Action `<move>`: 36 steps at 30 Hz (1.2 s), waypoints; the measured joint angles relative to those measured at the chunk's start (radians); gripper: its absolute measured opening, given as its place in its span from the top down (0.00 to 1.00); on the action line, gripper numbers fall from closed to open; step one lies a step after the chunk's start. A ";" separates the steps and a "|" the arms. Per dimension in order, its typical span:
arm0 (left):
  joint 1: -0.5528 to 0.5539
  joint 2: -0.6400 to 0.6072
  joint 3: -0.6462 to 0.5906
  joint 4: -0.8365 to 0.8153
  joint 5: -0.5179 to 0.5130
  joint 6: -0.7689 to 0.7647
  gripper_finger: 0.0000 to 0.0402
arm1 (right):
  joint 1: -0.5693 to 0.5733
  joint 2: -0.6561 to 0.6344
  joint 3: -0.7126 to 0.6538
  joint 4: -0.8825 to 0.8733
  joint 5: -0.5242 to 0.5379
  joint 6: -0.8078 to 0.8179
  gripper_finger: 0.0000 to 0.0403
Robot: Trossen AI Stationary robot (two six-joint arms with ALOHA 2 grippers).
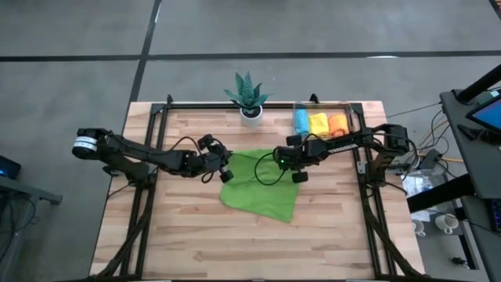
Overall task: Roll microfiber towels into tight, uniform cylinder then place into a basket
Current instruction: Fold the green microfiber cloth
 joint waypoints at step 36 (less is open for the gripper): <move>-0.001 -0.095 0.005 0.018 -0.020 0.052 1.00 | 0.041 -0.414 0.011 -0.100 0.006 0.154 0.98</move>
